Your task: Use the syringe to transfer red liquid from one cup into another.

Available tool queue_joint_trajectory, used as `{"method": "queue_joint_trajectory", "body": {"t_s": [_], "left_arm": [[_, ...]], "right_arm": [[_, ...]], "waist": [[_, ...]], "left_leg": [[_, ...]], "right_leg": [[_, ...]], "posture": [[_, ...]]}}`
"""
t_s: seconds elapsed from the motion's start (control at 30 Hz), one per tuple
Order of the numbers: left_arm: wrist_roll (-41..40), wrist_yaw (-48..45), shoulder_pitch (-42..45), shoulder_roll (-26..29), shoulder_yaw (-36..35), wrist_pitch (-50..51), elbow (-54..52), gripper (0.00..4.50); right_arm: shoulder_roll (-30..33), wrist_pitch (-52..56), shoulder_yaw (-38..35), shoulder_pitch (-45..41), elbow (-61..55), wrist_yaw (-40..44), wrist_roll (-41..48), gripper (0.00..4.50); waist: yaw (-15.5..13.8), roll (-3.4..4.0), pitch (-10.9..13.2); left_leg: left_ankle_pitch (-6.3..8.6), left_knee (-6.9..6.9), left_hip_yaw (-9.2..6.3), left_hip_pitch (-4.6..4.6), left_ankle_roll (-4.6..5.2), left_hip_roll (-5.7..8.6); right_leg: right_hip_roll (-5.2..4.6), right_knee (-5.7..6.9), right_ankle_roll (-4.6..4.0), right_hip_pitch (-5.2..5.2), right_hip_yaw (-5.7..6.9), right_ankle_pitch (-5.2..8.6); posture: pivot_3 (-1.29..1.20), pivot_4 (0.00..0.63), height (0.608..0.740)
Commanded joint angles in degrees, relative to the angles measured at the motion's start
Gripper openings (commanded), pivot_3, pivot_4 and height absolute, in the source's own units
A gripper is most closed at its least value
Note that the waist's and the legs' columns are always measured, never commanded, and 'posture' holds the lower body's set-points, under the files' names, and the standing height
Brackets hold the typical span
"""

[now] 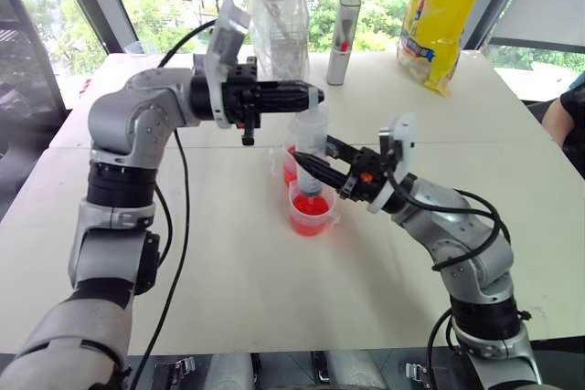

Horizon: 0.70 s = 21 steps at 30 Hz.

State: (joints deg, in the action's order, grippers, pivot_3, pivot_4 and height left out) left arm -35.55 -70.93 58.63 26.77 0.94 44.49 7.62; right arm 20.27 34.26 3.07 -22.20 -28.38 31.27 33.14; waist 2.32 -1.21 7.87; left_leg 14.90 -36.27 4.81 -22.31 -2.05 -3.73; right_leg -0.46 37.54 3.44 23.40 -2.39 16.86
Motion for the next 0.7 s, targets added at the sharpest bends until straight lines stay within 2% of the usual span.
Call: {"method": "queue_joint_trajectory", "body": {"t_s": [0.03,0.4,0.5,0.7], "left_arm": [[-1.2,-1.9,-1.1,-1.0,3.2,1.4,-3.0,0.09],[-0.4,-0.6,0.5,-1.1,1.8,-0.3,-1.2,0.09],[-1.0,-0.4,1.5,-0.7,0.7,0.2,-0.1,1.00],[-0.8,0.1,1.8,0.1,-0.7,-0.3,0.3,3.85]], "right_arm": [[-0.6,-1.8,-4.1,-3.7,-2.3,-1.6,1.9,1.44],[0.3,-1.0,-3.7,-3.0,-2.5,-1.4,2.6,1.44],[0.3,-0.8,-3.6,-2.7,-2.6,-1.3,2.7,1.44],[0.5,-0.6,-3.4,-2.5,-2.8,-1.3,3.0,1.44]], "waist": [[0.0,0.00,0.0],[0.0,0.00,0.0],[0.0,0.00,0.0],[0.1,0.00,0.0]], "left_leg": [[0.00,0.00,0.00,0.00,0.00,0.00],[0.00,0.00,0.00,0.00,0.00,0.00],[0.00,0.00,0.00,0.00,0.00,0.00],[0.00,0.01,-0.01,0.00,0.00,0.00]], "right_leg": [[0.00,0.00,0.00,0.00,0.00,0.00],[0.00,0.00,0.00,0.00,0.00,0.00],[0.00,0.00,0.00,0.00,0.00,0.00],[0.02,-0.01,0.00,0.00,0.00,0.00]], "posture": [[0.00,0.150,0.740],[0.00,0.150,0.740],[0.00,0.150,0.740],[0.00,0.150,0.740]]}}
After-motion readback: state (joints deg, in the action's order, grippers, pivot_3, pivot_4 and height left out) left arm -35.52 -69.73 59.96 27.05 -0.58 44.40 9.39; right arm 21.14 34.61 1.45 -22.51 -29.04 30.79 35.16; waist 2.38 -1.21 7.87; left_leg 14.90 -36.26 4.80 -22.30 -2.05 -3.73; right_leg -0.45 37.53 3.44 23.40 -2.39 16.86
